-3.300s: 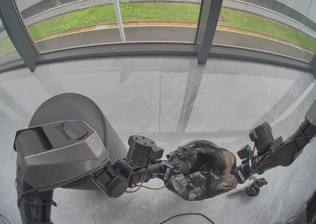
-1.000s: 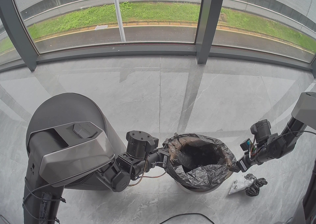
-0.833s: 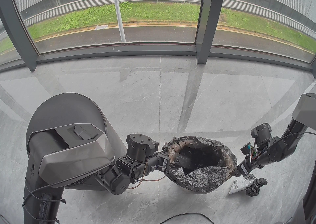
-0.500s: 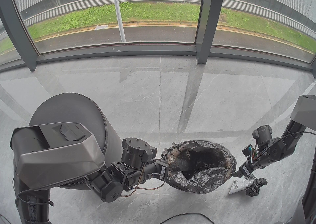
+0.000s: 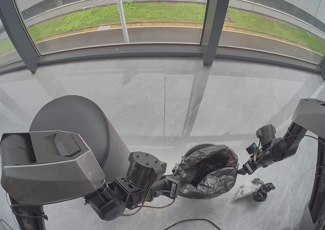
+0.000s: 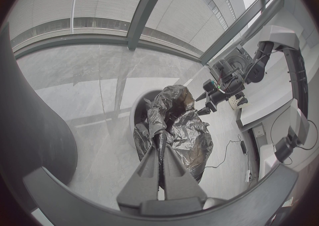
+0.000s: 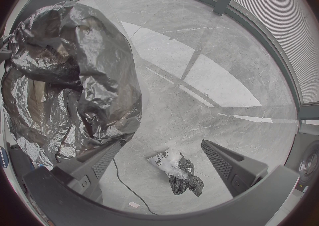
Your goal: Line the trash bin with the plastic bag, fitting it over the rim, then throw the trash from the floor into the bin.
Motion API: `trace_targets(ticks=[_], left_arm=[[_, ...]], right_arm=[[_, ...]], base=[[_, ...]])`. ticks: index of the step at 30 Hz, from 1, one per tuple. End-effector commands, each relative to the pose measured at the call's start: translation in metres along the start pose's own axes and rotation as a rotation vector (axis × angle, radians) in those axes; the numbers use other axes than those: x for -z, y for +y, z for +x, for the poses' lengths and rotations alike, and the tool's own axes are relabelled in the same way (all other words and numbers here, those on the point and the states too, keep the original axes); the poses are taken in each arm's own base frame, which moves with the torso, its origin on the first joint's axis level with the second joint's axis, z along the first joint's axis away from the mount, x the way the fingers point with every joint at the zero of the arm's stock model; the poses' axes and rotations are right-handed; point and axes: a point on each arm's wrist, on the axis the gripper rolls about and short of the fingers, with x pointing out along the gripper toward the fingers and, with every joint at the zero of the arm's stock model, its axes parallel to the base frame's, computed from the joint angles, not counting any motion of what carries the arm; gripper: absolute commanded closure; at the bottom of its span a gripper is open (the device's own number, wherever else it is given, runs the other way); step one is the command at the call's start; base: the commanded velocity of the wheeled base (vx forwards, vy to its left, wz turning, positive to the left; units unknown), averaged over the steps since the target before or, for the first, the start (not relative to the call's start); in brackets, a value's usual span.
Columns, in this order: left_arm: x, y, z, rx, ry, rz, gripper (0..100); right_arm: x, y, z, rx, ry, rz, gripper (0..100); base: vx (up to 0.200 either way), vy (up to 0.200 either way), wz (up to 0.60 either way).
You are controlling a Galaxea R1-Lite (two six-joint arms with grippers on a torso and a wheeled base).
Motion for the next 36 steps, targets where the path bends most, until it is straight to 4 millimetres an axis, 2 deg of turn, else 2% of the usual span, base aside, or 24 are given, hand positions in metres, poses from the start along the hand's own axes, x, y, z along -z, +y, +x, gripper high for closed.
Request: trace_targets(ticks=[1,6,9,12,18,20,26,29,31,33,34,36], left_arm=[[0.016,-0.005,0.007,0.007,0.053,0.010,100],[0.032,-0.013,0.011,0.024,0.098,0.030,100],[0.038,-0.011,0.015,0.000,0.110,0.039,100],[0.037,-0.004,0.021,-0.038,0.098,0.041,100],[0.022,0.015,0.040,-0.079,0.035,0.061,100],[0.016,0.024,0.046,-0.106,0.010,0.075,100],[0.020,0.025,0.051,-0.101,0.005,0.086,100],[0.021,0.025,0.051,-0.089,0.012,0.089,100],[0.023,0.026,0.053,-0.082,0.018,0.088,100],[0.021,0.026,0.057,-0.082,0.009,0.087,100],[0.018,0.026,0.059,-0.081,-0.004,0.087,0],[0.015,0.026,0.061,-0.085,-0.006,0.084,0]], right_arm=[[0.008,0.004,-0.002,-0.012,0.025,-0.002,0],[0.020,0.012,-0.011,-0.034,0.056,-0.008,0],[0.021,0.013,-0.014,-0.037,0.055,-0.010,0],[0.018,0.011,-0.014,-0.034,0.044,-0.009,0],[0.009,0.006,-0.023,-0.010,-0.004,-0.007,0],[0.003,0.003,-0.031,0.006,-0.037,-0.006,0],[-0.018,-0.005,-0.046,0.025,-0.139,-0.017,0],[-0.025,-0.007,-0.047,0.029,-0.166,-0.024,0],[-0.039,-0.005,-0.049,0.028,-0.207,-0.041,0],[-0.043,-0.004,-0.048,0.028,-0.221,-0.047,0],[-0.046,-0.002,-0.048,0.025,-0.225,-0.054,0],[-0.048,0.002,-0.048,0.020,-0.231,-0.063,0]], base=[[0.000,0.000,0.00],[0.000,0.000,0.00],[0.000,0.000,0.00],[0.000,0.000,0.00],[0.000,0.000,0.00],[0.000,0.000,0.00],[0.000,0.000,0.00],[0.000,0.000,0.00],[0.000,0.000,0.00],[0.000,0.000,0.00],[0.000,0.000,0.00],[0.000,0.000,0.00]])
